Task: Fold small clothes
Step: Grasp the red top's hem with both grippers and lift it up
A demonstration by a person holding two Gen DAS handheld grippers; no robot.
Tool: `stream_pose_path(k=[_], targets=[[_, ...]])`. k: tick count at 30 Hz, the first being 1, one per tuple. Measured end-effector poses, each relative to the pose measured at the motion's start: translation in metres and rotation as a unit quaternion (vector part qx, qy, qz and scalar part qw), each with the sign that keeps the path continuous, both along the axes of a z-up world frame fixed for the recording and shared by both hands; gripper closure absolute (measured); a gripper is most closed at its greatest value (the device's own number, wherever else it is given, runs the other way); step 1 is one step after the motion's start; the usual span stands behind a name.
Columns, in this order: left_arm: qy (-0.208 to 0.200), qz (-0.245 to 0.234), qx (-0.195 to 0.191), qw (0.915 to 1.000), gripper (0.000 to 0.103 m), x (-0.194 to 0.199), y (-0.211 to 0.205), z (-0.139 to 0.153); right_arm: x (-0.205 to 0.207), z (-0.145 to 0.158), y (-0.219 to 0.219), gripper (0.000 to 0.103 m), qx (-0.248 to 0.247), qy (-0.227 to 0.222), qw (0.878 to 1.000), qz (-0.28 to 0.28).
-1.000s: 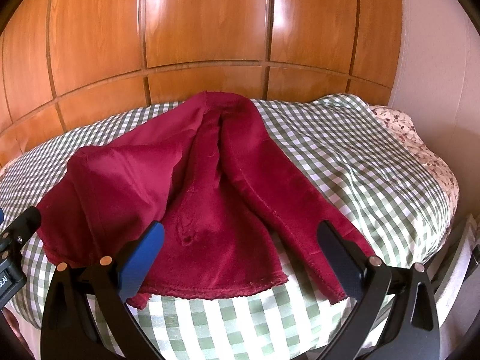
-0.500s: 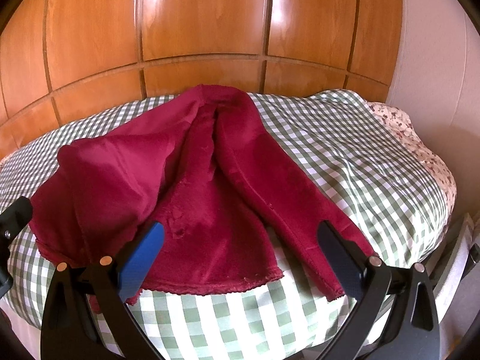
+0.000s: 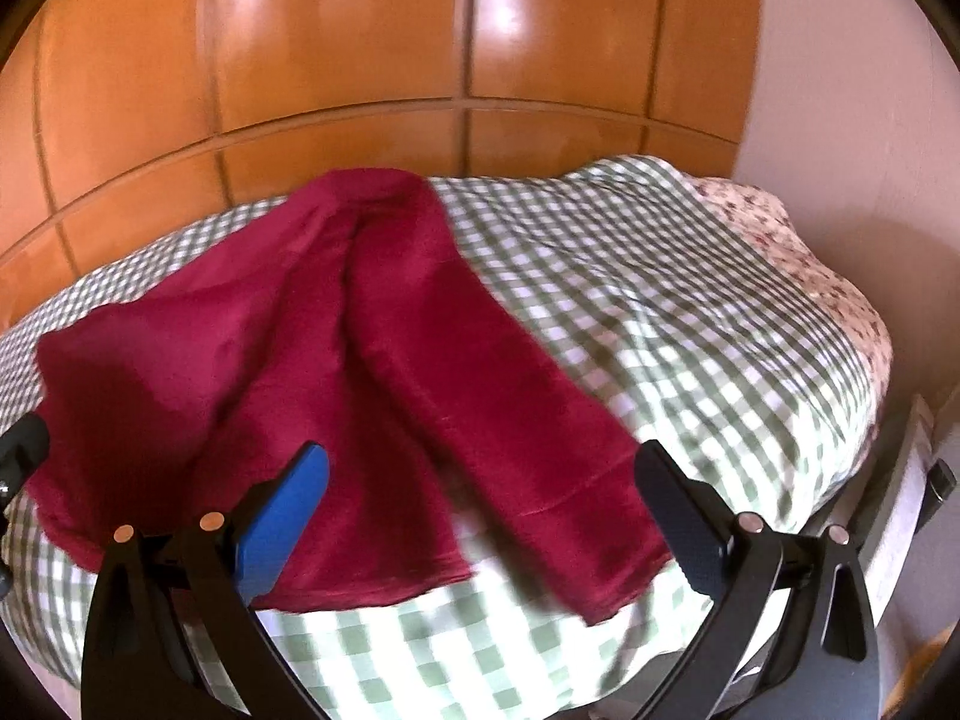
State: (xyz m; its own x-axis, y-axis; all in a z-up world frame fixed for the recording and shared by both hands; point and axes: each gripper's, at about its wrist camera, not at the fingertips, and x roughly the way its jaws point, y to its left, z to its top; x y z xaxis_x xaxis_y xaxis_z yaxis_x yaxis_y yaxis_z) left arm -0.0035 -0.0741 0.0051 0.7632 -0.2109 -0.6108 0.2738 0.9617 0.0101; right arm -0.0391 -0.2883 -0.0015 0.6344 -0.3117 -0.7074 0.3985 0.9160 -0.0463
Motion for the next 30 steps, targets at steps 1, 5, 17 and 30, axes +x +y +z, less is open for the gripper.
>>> stream_pose_path(k=[1, 5, 17, 30], targets=[[0.002, -0.004, 0.0, 1.0, 0.004, 0.001, -0.002, -0.001, 0.0, -0.001, -0.007, 0.002, 0.0, 0.002, 1.0, -0.008], [0.008, -0.015, -0.001, 0.9999, 0.004, 0.006, -0.008, -0.004, 0.002, -0.006, -0.027, 0.002, 0.003, 0.01, 1.0, -0.029], [0.051, -0.083, -0.002, 0.9952, 0.027, 0.034, -0.041, -0.026, 0.047, -0.048, -0.054, 0.002, 0.006, 0.07, 0.997, 0.009], [0.129, -0.148, -0.228, 0.9536, 0.095, 0.115, 0.018, 0.005, 0.068, -0.037, -0.064, 0.094, 0.043, 0.09, 0.989, 0.113]])
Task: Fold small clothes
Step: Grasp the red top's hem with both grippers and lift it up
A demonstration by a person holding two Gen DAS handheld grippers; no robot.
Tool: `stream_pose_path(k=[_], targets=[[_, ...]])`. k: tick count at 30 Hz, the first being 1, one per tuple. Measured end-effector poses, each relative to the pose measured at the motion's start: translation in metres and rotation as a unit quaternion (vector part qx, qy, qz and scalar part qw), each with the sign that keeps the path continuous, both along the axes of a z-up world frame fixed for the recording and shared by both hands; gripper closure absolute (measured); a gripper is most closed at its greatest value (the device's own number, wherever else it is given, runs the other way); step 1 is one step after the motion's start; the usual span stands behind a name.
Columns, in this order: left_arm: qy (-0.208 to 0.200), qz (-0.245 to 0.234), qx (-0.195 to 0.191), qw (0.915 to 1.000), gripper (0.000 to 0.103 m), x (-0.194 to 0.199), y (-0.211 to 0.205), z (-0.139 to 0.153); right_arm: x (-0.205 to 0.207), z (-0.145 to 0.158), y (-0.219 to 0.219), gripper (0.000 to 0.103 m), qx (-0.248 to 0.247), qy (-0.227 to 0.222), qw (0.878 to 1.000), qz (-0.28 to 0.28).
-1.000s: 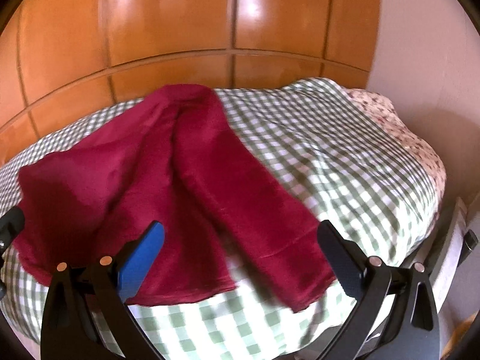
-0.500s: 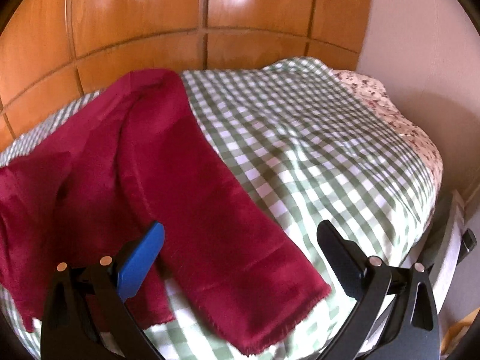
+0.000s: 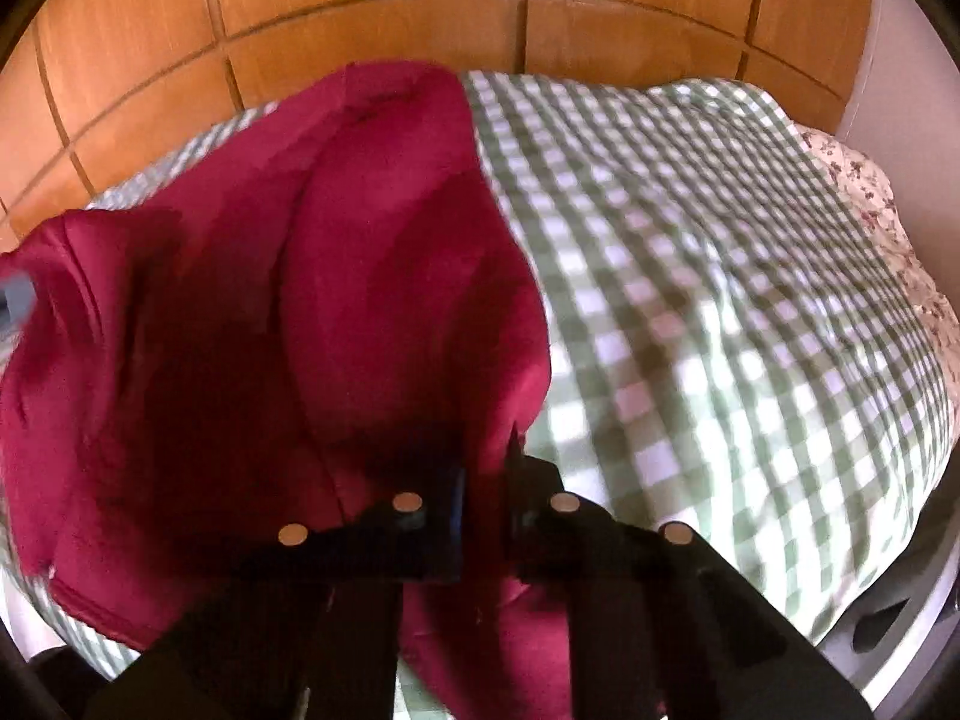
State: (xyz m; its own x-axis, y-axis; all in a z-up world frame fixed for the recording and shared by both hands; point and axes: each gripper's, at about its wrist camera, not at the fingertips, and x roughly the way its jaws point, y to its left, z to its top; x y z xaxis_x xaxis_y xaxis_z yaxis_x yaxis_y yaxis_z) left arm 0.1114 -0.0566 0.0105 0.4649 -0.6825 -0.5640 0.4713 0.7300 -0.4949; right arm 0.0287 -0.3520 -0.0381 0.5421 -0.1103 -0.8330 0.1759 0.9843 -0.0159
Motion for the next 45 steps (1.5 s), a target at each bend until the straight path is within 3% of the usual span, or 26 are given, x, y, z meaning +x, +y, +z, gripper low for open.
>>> stream_pose_path(k=[4, 7, 9, 10, 12, 13, 14, 15, 16, 17, 18, 19, 20, 21, 24, 26, 27, 30, 34, 35, 36, 37, 38, 39, 40, 45], targets=[[-0.003, 0.096, -0.064, 0.9933, 0.095, 0.044, 0.077, 0.033, 0.012, 0.024, -0.021, 0.095, -0.037, -0.031, 0.999, -0.019], [-0.006, 0.189, -0.079, 0.9788, 0.096, 0.076, 0.143, 0.049, 0.036, 0.039, -0.051, 0.095, -0.074, -0.047, 0.995, -0.053], [-0.004, 0.246, -0.073, 0.9664, 0.096, 0.094, 0.181, 0.054, 0.056, 0.046, -0.074, 0.095, -0.099, -0.051, 0.99, -0.083], [-0.002, 0.292, -0.059, 0.9545, 0.096, 0.107, 0.207, 0.057, 0.066, 0.048, -0.085, 0.095, -0.109, -0.051, 0.988, -0.099], [0.01, 0.343, -0.039, 0.9384, 0.096, 0.12, 0.237, 0.057, 0.087, 0.049, -0.104, 0.095, -0.125, -0.047, 0.983, -0.127], [0.028, 0.381, -0.028, 0.9237, 0.096, 0.131, 0.258, 0.054, 0.098, 0.049, -0.114, 0.095, -0.136, -0.042, 0.98, -0.142], [0.04, 0.398, -0.024, 0.9162, 0.095, 0.137, 0.27, 0.052, 0.106, 0.047, -0.12, 0.094, -0.14, -0.039, 0.978, -0.149], [0.064, 0.422, -0.008, 0.9041, 0.09, 0.144, 0.285, 0.047, 0.116, 0.045, -0.127, 0.091, -0.137, -0.036, 0.977, -0.157], [0.08, 0.429, -0.001, 0.8996, 0.077, 0.149, 0.29, 0.043, 0.119, 0.045, -0.132, 0.076, -0.131, -0.037, 0.978, -0.16], [0.099, 0.43, 0.004, 0.8975, 0.065, 0.151, 0.296, 0.038, 0.12, 0.045, -0.134, 0.043, -0.128, -0.039, 0.977, -0.163], [0.103, 0.436, 0.01, 0.8941, 0.032, 0.148, 0.298, 0.035, 0.117, 0.047, -0.131, 0.033, -0.127, -0.05, 0.977, -0.165], [0.095, 0.456, 0.026, 0.8844, 0.016, 0.137, 0.298, 0.032, 0.112, 0.05, -0.126, 0.031, -0.126, -0.057, 0.977, -0.161], [0.081, 0.469, 0.034, 0.8788, 0.014, 0.126, 0.298, 0.03, 0.105, 0.05, -0.116, 0.031, -0.121, -0.058, 0.98, -0.147], [0.074, 0.466, 0.034, 0.8808, 0.013, 0.118, 0.3, 0.023, 0.1, 0.049, -0.109, 0.031, -0.113, -0.056, 0.983, -0.135], [0.106, 0.432, 0.026, 0.8952, 0.013, 0.094, 0.297, 0.0, 0.074, 0.042, -0.079, 0.031, -0.043, -0.049, 0.995, -0.069], [0.115, 0.395, 0.006, 0.9114, 0.013, 0.079, 0.29, -0.021, 0.052, 0.033, -0.054, 0.031, 0.027, -0.028, 0.999, -0.014], [0.118, 0.378, 0.0, 0.918, 0.014, 0.073, 0.287, -0.028, 0.041, 0.026, -0.042, 0.032, 0.061, -0.013, 0.998, 0.009], [0.132, 0.281, -0.044, 0.9496, 0.018, 0.034, 0.257, -0.054, 0.016, 0.002, -0.008, 0.035, 0.133, 0.037, 0.989, 0.061], [0.142, 0.187, -0.084, 0.9684, 0.019, -0.007, 0.214, -0.074, -0.004, -0.027, 0.033, 0.043, 0.157, 0.08, 0.98, 0.093], [0.145, 0.173, -0.087, 0.9703, 0.024, -0.013, 0.204, -0.079, -0.007, -0.027, 0.04, 0.044, 0.143, 0.076, 0.982, 0.094], [0.151, 0.161, -0.088, 0.9713, 0.038, -0.017, 0.197, -0.084, -0.007, -0.026, 0.043, 0.049, 0.139, 0.076, 0.983, 0.096], [0.162, 0.146, -0.09, 0.9718, 0.057, -0.019, 0.188, -0.089, -0.005, -0.024, 0.048, 0.071, 0.147, 0.083, 0.98, 0.102], [0.164, 0.134, -0.091, 0.973, 0.069, -0.022, 0.182, -0.09, -0.005, -0.024, 0.049, 0.095, 0.149, 0.085, 0.98, 0.106], [0.161, 0.124, -0.091, 0.975, 0.085, -0.023, 0.178, -0.089, -0.004, -0.016, 0.055, 0.095, 0.135, 0.081, 0.981, 0.113], [0.147, 0.112, -0.083, 0.9793, 0.094, -0.027, 0.17, -0.081, -0.003, -0.01, 0.056, 0.095, 0.125, 0.075, 0.982, 0.12], [0.123, 0.108, -0.102, 0.9814, 0.098, -0.036, 0.173, -0.042, -0.013, 0.065, 0.05, 0.096, 0.116, -0.019, 0.985, 0.128]])
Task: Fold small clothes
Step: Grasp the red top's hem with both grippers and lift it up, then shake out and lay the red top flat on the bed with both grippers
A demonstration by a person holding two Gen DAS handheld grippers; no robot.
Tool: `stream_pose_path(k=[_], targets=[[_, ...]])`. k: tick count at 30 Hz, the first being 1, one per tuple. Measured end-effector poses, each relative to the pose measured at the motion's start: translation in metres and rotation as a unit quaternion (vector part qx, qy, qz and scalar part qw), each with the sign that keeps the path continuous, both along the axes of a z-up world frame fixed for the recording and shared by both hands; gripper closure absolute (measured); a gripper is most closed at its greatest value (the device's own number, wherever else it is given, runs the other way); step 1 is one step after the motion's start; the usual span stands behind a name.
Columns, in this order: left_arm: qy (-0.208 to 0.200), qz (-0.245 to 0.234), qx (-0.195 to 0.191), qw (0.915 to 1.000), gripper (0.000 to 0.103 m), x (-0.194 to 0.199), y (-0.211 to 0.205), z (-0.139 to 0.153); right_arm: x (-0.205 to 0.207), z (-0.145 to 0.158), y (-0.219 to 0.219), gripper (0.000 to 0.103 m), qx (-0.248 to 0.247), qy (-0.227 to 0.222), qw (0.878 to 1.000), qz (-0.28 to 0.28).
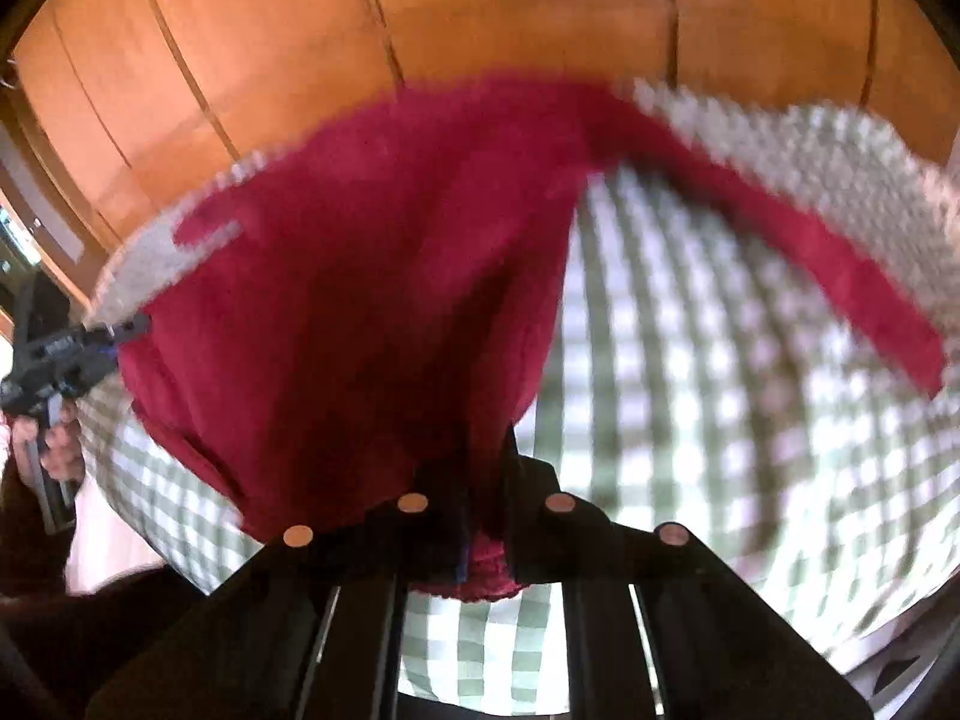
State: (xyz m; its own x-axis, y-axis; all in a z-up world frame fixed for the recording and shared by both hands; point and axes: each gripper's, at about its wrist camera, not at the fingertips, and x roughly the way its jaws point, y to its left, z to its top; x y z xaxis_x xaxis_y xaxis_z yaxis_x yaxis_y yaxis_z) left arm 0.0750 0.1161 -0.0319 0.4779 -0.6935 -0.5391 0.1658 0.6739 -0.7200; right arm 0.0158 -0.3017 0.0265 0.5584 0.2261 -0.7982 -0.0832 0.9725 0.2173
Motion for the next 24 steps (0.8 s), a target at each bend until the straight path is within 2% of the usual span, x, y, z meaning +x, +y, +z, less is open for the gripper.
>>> stream_pose_path(k=[2, 4, 6, 8, 10, 11, 13, 15, 16, 18, 20, 21, 22, 23, 24], targets=[[0.003, 0.002, -0.016, 0.9999, 0.098, -0.005, 0.011, 0.025, -0.015, 0.041, -0.009, 0.096, 0.005, -0.05, 0.999, -0.006], [0.002, 0.0, -0.022, 0.9997, 0.098, -0.016, 0.019, 0.045, -0.028, 0.067, -0.018, 0.096, 0.009, -0.08, 0.997, -0.011], [0.01, 0.0, -0.017, 0.9998, 0.098, -0.027, 0.027, 0.06, -0.043, 0.078, -0.031, 0.096, 0.011, -0.085, 0.996, -0.017], [0.027, 0.002, 0.003, 0.9996, 0.098, -0.042, 0.03, 0.066, -0.059, 0.074, -0.042, 0.096, 0.006, -0.074, 0.997, -0.02], [0.046, 0.004, 0.024, 0.9986, 0.098, -0.055, 0.035, 0.054, -0.07, 0.051, -0.047, 0.096, 0.002, -0.037, 0.999, -0.026], [0.061, 0.005, 0.033, 0.9976, 0.098, -0.06, 0.035, 0.041, -0.074, 0.031, -0.047, 0.096, 0.001, -0.009, 1.0, -0.028], [0.085, 0.003, 0.082, 0.993, 0.098, -0.068, 0.025, 0.015, -0.076, -0.001, -0.044, 0.096, -0.019, 0.031, 0.999, -0.026], [0.106, -0.001, 0.109, 0.9883, 0.097, -0.074, 0.016, -0.006, -0.083, -0.037, -0.042, 0.096, -0.023, 0.08, 0.996, -0.029], [0.119, 0.0, 0.136, 0.9834, 0.097, -0.076, 0.011, -0.022, -0.084, -0.051, -0.038, 0.096, -0.032, 0.1, 0.994, -0.026], [0.116, 0.018, 0.191, 0.9746, 0.097, -0.073, 0.008, -0.031, -0.083, -0.063, -0.035, 0.094, -0.054, 0.118, 0.991, -0.017], [0.117, 0.032, 0.157, 0.9802, 0.085, -0.062, 0.02, -0.033, -0.076, -0.053, -0.036, 0.081, -0.055, 0.104, 0.993, -0.023], [0.111, 0.059, 0.15, 0.9806, 0.068, -0.057, 0.03, -0.028, -0.073, -0.046, -0.036, 0.075, -0.058, 0.091, 0.994, -0.028], [0.102, 0.083, 0.151, 0.9799, 0.053, -0.052, 0.039, -0.023, -0.066, -0.037, -0.034, 0.061, -0.061, 0.074, 0.995, -0.035], [0.091, 0.106, 0.15, 0.9786, 0.049, -0.046, 0.048, -0.019, -0.058, -0.029, -0.03, 0.05, -0.057, 0.055, 0.996, -0.038], [0.083, 0.127, 0.149, 0.9772, 0.044, -0.039, 0.056, -0.013, -0.052, -0.023, -0.025, 0.048, -0.051, 0.041, 0.997, -0.035]])
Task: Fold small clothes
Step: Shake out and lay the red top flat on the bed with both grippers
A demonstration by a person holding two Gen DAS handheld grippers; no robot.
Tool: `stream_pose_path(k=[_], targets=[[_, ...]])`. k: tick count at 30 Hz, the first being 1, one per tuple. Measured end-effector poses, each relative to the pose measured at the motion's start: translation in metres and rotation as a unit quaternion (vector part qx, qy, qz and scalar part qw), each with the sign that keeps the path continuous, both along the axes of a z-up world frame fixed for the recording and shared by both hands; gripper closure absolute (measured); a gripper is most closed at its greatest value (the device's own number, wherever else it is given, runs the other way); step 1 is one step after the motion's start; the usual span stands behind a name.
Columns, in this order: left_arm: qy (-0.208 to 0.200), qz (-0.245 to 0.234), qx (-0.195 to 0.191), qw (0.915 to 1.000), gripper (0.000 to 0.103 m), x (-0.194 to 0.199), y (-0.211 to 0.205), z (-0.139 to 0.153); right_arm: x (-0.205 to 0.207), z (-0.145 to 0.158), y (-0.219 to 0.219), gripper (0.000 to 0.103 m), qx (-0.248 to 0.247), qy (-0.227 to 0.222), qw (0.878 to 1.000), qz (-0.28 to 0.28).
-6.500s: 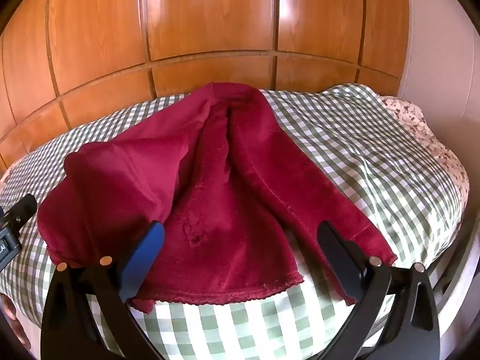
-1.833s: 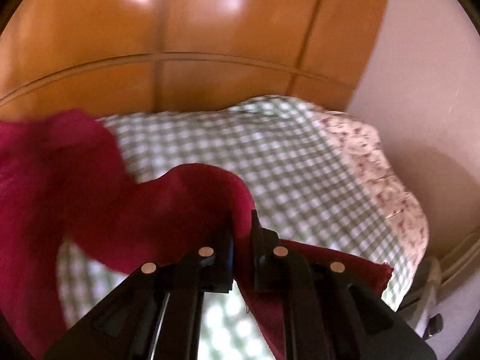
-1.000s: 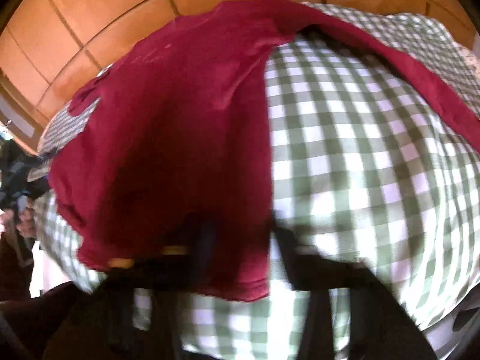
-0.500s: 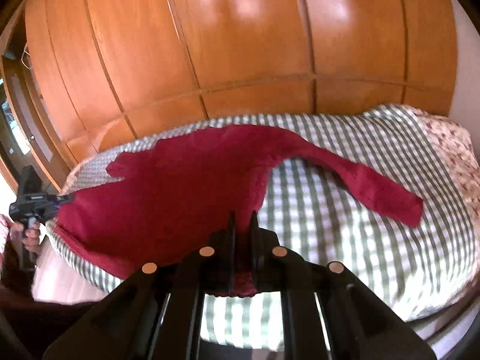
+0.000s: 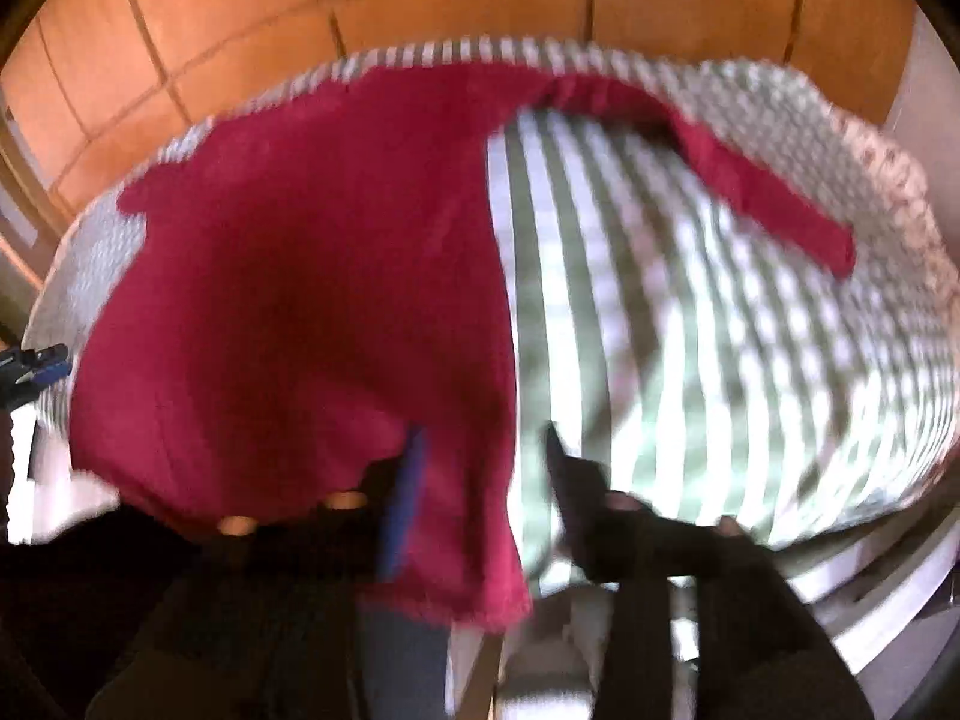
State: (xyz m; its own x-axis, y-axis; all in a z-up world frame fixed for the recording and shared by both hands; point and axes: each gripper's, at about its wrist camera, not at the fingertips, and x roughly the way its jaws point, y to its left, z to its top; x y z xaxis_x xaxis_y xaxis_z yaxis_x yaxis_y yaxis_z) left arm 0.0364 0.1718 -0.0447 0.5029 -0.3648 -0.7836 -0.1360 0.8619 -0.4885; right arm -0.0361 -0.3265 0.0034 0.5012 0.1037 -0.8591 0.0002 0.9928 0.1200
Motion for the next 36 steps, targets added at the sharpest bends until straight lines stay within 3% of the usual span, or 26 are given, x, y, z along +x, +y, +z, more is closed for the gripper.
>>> stream_pose_path(k=[3, 6, 8, 12, 14, 16, 18, 19, 20, 23, 24, 26, 27, 28, 29, 30, 32, 33, 34, 36], targets=[[-0.021, 0.05, 0.011, 0.9985, 0.043, 0.029, 0.025, 0.014, 0.028, 0.007, 0.032, 0.042, 0.027, -0.024, 0.999, 0.03], [-0.034, 0.111, 0.041, 0.9924, 0.043, 0.07, 0.055, 0.023, 0.051, -0.005, 0.076, 0.038, 0.045, -0.013, 0.997, 0.068], [-0.038, 0.146, 0.098, 0.9837, 0.043, 0.08, 0.072, 0.028, 0.064, -0.016, 0.108, 0.038, 0.046, -0.003, 0.994, 0.098], [-0.076, 0.116, 0.154, 0.9782, 0.043, 0.11, 0.061, 0.046, 0.076, -0.039, 0.138, 0.037, 0.057, 0.015, 0.991, 0.118], [-0.114, 0.057, 0.22, 0.9673, 0.043, 0.128, 0.029, 0.053, 0.077, -0.051, 0.14, 0.036, 0.061, 0.031, 0.991, 0.117], [-0.146, -0.013, 0.306, 0.9406, 0.043, 0.137, -0.004, 0.049, 0.08, -0.055, 0.142, 0.035, 0.054, 0.035, 0.991, 0.117], [-0.17, -0.079, 0.426, 0.8852, 0.043, 0.149, -0.038, 0.033, 0.079, -0.056, 0.14, 0.032, 0.06, 0.035, 0.991, 0.118], [-0.173, -0.104, 0.46, 0.8648, 0.043, 0.159, -0.047, 0.023, 0.079, -0.058, 0.141, 0.032, 0.062, 0.035, 0.99, 0.118], [-0.172, -0.122, 0.472, 0.8561, 0.043, 0.165, -0.048, 0.015, 0.08, -0.058, 0.14, 0.031, 0.064, 0.036, 0.99, 0.117], [-0.164, -0.147, 0.479, 0.8499, 0.043, 0.191, -0.045, -0.003, 0.082, -0.061, 0.139, 0.027, 0.065, 0.038, 0.991, 0.114], [-0.162, -0.146, 0.48, 0.8496, 0.043, 0.199, -0.042, -0.005, 0.083, -0.062, 0.141, 0.026, 0.064, 0.038, 0.991, 0.114], [-0.162, -0.148, 0.464, 0.8582, 0.044, 0.214, -0.035, -0.005, 0.085, -0.063, 0.144, 0.022, 0.06, 0.039, 0.991, 0.114], [-0.162, -0.148, 0.456, 0.8628, 0.054, 0.218, -0.035, -0.004, 0.086, -0.064, 0.146, 0.022, 0.056, 0.039, 0.991, 0.114], [-0.157, -0.15, 0.436, 0.8736, 0.086, 0.225, -0.032, -0.003, 0.087, -0.064, 0.147, 0.021, 0.052, 0.039, 0.991, 0.115], [-0.148, -0.144, 0.408, 0.8893, 0.093, 0.232, -0.027, -0.001, 0.087, -0.064, 0.147, 0.019, 0.051, 0.039, 0.991, 0.114], [-0.148, -0.131, 0.391, 0.899, 0.094, 0.234, -0.025, 0.002, 0.087, -0.064, 0.147, 0.019, 0.051, 0.039, 0.991, 0.113], [-0.151, -0.065, 0.311, 0.936, 0.095, 0.235, 0.007, 0.021, 0.087, -0.064, 0.146, 0.019, 0.052, 0.039, 0.992, 0.111], [-0.151, -0.028, 0.273, 0.9497, 0.095, 0.233, 0.027, 0.03, 0.089, -0.065, 0.147, 0.019, 0.052, 0.039, 0.992, 0.11], [-0.151, 0.014, 0.233, 0.9606, 0.096, 0.23, 0.048, 0.036, 0.09, -0.065, 0.148, 0.018, 0.052, 0.039, 0.992, 0.11], [-0.147, 0.087, 0.163, 0.9719, 0.096, 0.221, 0.09, 0.043, 0.09, -0.065, 0.148, 0.017, 0.051, 0.038, 0.992, 0.111]])
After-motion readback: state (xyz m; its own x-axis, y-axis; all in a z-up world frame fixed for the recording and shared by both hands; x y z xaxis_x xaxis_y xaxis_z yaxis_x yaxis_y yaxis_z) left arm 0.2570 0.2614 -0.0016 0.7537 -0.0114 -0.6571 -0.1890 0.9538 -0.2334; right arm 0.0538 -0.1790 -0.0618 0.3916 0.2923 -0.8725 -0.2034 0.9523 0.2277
